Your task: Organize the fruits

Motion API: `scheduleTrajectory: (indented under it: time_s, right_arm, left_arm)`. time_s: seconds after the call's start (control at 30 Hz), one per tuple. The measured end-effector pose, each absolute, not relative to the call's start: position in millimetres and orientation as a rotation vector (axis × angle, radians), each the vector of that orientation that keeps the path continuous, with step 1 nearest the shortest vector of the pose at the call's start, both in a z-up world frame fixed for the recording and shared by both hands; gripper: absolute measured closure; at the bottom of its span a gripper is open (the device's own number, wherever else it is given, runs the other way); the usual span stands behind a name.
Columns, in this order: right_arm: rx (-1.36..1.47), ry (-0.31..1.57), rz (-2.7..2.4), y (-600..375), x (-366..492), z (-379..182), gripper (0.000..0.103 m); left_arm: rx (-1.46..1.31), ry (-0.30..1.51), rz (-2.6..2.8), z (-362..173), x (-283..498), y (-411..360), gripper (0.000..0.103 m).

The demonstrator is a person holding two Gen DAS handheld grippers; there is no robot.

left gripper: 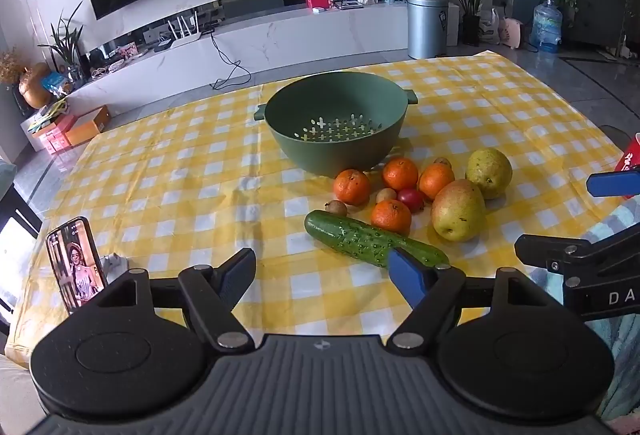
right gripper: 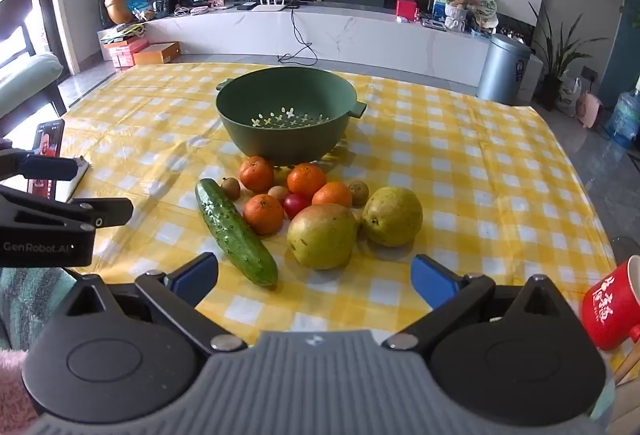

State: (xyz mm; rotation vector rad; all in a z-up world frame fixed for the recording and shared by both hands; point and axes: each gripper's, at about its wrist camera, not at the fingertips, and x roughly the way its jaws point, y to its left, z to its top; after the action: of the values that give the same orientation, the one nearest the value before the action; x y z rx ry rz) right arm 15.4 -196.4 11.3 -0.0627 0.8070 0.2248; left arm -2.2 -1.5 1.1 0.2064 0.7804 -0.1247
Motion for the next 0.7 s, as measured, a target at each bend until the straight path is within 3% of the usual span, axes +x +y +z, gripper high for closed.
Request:
scheduleTrajectory:
  time_s: [0.7]
  right_arm:
    - [-0.041, 0.837, 0.242, -194.4, 16.8, 6.2, 0.004]
  left_arm:
    - [0.186, 0.822, -0.110, -4.3, 0.4, 5.5, 0.015]
